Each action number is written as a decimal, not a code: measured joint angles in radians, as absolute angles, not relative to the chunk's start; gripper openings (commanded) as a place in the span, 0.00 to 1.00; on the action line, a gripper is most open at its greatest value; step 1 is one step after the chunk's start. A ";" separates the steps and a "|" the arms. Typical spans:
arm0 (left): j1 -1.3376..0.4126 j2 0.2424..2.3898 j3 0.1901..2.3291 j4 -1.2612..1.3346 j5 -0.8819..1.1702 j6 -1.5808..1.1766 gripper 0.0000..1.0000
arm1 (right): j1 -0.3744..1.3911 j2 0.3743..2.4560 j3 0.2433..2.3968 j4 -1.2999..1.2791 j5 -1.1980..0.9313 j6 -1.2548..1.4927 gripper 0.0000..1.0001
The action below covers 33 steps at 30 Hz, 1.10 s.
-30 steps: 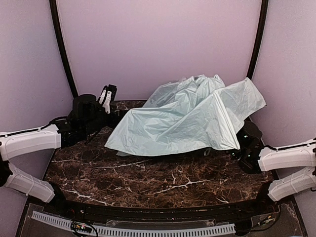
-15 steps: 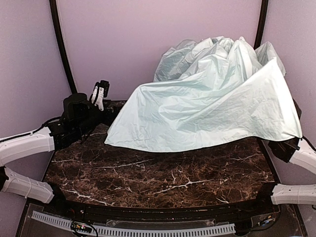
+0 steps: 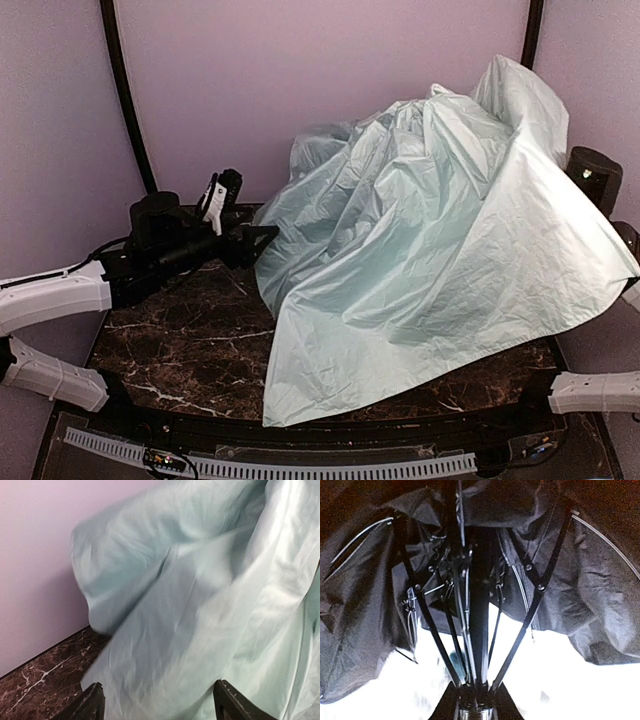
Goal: Put away the umbrella
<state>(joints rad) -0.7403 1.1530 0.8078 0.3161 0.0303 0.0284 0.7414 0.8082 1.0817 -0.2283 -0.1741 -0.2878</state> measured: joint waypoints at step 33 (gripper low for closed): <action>-1.038 1.522 0.692 0.497 0.040 0.083 0.78 | 0.723 1.535 1.196 -0.733 -0.205 -0.392 0.13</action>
